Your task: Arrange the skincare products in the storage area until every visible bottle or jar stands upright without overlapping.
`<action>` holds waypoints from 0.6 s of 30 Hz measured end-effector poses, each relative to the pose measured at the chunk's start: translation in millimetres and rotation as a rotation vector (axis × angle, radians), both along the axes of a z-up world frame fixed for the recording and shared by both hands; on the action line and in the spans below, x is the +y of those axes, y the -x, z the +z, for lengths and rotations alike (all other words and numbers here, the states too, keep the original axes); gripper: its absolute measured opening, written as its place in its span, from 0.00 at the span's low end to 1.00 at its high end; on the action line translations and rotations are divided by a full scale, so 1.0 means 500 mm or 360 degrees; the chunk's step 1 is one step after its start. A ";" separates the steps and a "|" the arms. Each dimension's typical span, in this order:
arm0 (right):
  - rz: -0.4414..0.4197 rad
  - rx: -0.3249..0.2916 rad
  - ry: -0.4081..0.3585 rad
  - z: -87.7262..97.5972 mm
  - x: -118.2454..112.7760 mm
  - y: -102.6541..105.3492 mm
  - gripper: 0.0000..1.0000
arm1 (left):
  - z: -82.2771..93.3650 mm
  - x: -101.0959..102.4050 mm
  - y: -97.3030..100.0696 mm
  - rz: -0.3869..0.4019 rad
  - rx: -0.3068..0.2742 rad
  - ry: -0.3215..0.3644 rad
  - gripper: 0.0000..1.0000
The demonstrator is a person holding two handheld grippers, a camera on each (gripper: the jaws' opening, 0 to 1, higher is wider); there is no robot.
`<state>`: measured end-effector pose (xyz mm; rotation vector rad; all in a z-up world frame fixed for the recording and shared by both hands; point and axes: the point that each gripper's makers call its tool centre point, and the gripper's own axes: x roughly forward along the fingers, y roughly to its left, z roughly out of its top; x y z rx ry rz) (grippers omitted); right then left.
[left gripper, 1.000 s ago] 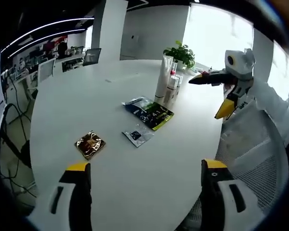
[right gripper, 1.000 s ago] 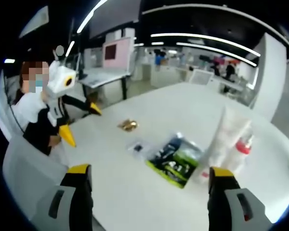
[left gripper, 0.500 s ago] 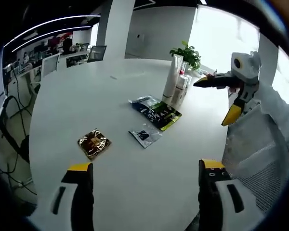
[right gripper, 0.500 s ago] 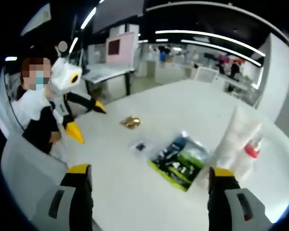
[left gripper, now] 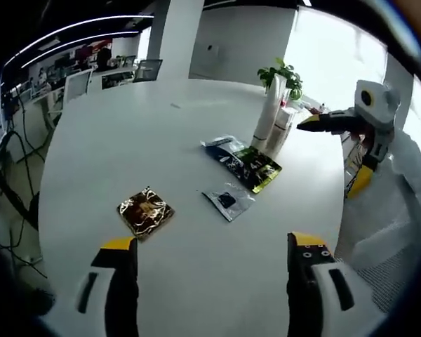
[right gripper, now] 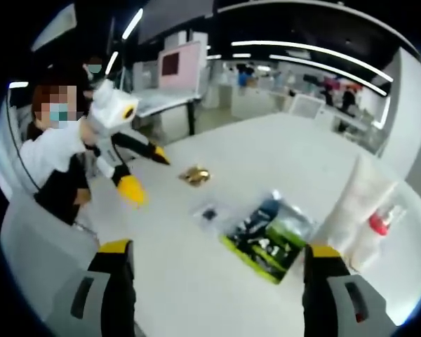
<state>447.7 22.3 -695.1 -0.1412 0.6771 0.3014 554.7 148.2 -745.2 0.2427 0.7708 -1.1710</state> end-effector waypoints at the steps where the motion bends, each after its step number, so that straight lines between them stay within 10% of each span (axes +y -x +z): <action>1: 0.0002 0.0004 0.0001 -0.001 0.000 0.000 0.99 | -0.003 0.000 -0.005 0.0015 0.0009 -0.0011 0.81; 18: 0.0008 0.0018 -0.0024 -0.016 0.001 -0.011 0.99 | -0.033 -0.029 -0.042 0.0153 0.0034 -0.0019 0.77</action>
